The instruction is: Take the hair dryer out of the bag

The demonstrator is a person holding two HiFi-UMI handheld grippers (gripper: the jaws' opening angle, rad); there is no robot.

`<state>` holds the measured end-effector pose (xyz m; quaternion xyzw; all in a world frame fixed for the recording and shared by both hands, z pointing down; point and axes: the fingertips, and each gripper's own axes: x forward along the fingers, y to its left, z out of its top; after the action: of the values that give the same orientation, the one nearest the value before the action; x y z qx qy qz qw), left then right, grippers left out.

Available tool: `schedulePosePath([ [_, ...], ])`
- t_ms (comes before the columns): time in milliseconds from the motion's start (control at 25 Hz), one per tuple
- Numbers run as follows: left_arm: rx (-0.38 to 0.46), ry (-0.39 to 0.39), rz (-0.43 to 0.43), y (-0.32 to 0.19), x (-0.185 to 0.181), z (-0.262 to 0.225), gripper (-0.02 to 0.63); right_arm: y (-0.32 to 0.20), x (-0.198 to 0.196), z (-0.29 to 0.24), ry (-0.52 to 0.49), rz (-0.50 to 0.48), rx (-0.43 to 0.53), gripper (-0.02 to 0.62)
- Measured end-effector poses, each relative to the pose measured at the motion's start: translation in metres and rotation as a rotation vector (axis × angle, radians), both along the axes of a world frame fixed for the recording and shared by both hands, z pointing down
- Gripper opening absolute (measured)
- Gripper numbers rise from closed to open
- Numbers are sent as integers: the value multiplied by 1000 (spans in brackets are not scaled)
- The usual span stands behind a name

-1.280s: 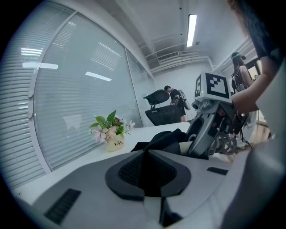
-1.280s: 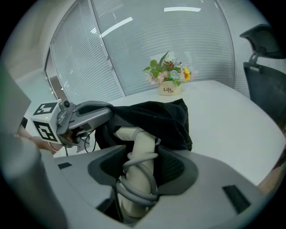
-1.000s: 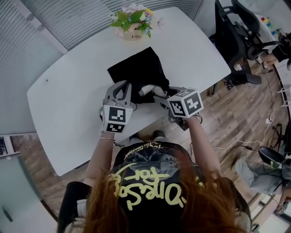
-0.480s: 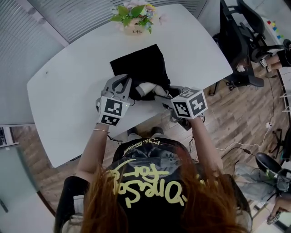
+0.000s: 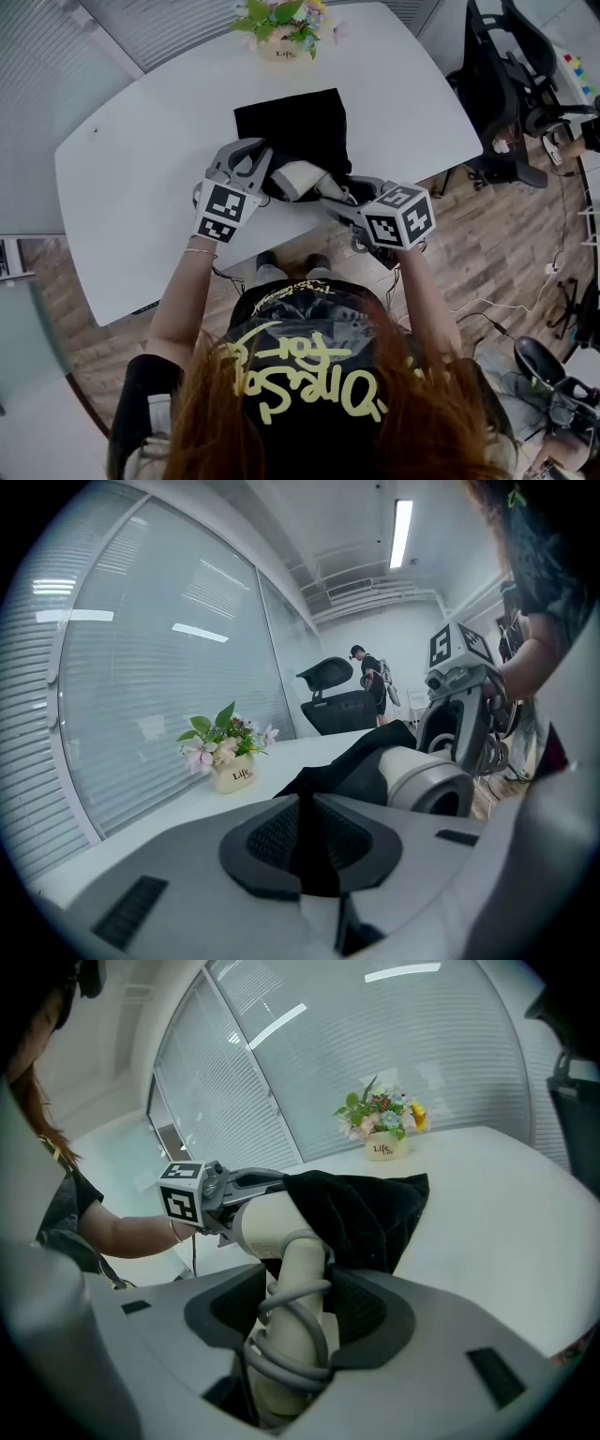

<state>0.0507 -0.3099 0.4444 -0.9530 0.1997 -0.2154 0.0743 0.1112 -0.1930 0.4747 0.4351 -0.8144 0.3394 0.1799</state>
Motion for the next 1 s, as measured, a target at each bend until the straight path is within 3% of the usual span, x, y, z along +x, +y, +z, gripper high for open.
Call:
schedulePosePath([
  [320, -5, -15, 41, 7, 12, 3, 28, 17, 3, 2, 18, -163, 38, 222],
  [1000, 58, -59, -26, 15, 14, 1, 17, 53, -8, -4, 23, -392, 92, 222],
])
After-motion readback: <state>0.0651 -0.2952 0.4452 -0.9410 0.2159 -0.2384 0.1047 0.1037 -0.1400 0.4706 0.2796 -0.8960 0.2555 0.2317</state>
